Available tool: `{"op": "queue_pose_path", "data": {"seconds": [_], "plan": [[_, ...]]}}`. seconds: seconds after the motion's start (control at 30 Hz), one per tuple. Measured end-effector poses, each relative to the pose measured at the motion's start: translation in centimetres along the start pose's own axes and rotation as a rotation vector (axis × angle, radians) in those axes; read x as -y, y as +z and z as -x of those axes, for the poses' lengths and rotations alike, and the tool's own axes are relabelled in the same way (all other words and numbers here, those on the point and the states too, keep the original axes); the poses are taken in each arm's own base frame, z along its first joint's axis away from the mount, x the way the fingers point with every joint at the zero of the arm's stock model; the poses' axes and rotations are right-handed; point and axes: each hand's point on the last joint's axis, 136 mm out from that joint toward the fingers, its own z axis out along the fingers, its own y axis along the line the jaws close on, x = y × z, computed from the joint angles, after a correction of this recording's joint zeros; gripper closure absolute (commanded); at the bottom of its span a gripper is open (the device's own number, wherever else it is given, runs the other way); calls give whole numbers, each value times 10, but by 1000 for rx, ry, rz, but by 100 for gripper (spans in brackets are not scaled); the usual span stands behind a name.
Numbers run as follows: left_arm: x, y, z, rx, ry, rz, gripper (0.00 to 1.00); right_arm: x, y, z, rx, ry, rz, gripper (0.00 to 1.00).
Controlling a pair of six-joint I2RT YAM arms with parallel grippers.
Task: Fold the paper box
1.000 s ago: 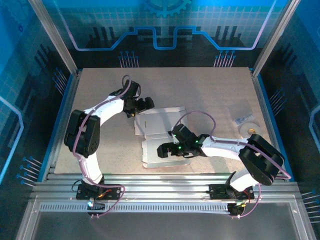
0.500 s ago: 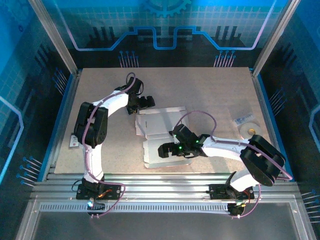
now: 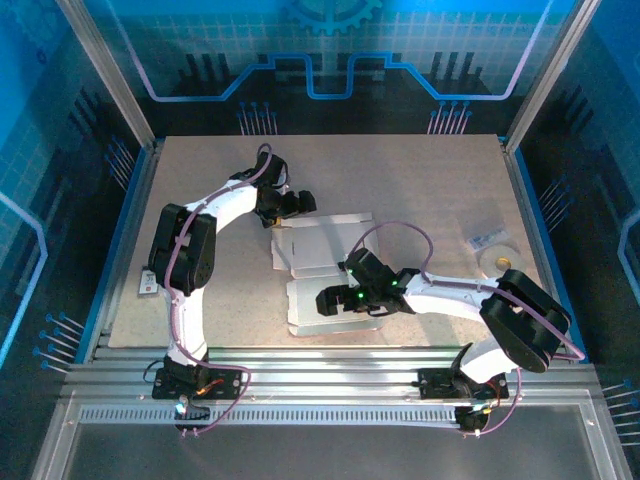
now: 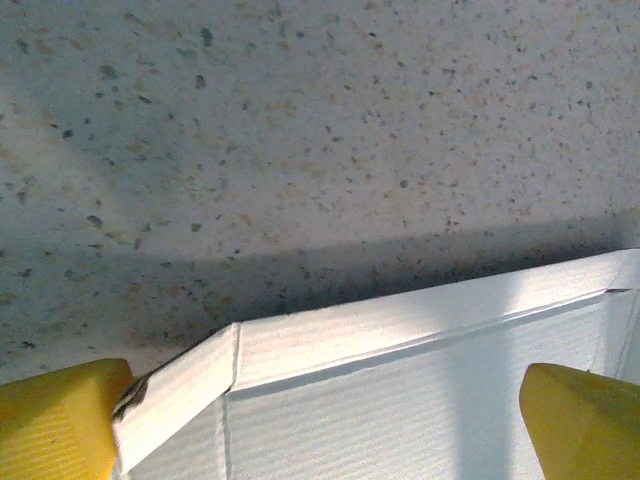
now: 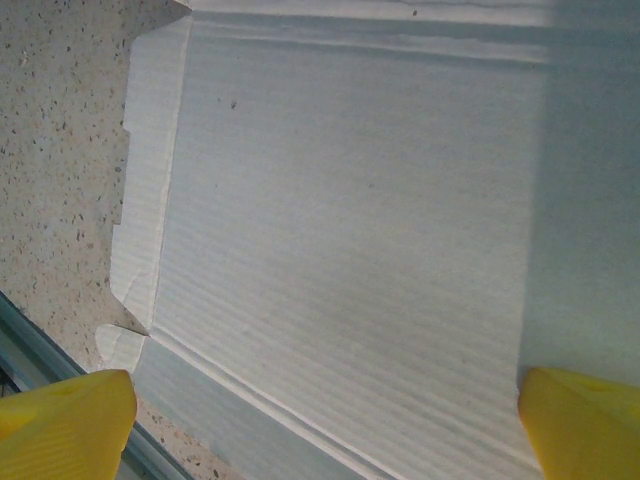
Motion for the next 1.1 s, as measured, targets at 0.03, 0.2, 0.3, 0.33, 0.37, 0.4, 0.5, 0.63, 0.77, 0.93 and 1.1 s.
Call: {"op": "queue_pose_path", "data": {"seconds": [0.03,0.2,0.3,0.33,0.37,0.4,0.5,0.63,0.77,0.93,1.1], "plan": [[1,0,-1,-4,0,-7,1,0,0,0,0,0,0,0],[9,0,-1,-13,1,-51,1,0,0,0,0,0,0,0],[15,-1,1,-9,-3,-77,1,0,1,0,-1,0,0,0],[17,-1,1,-8,-6,-84,1,0,1,0,-1,0,-1,0],[19,0,1,-7,-8,-90,1,1,1,0,-1,0,-1,0],[20,0,1,-7,-7,-96,1,1,1,-1,-2,0,-1,0],[26,1,0,-7,-1,-107,1,1,2,-1,-3,1,-2,0],[35,8,-1,-11,2,-118,1,1,2,0,-1,0,-4,0],[36,21,-5,-25,5,-117,1,1,2,0,0,0,-4,0],[35,30,-6,-32,7,-110,1,1,2,0,1,0,-3,0],[38,35,-6,-32,14,-99,1,2,3,0,1,0,-4,0]]}}
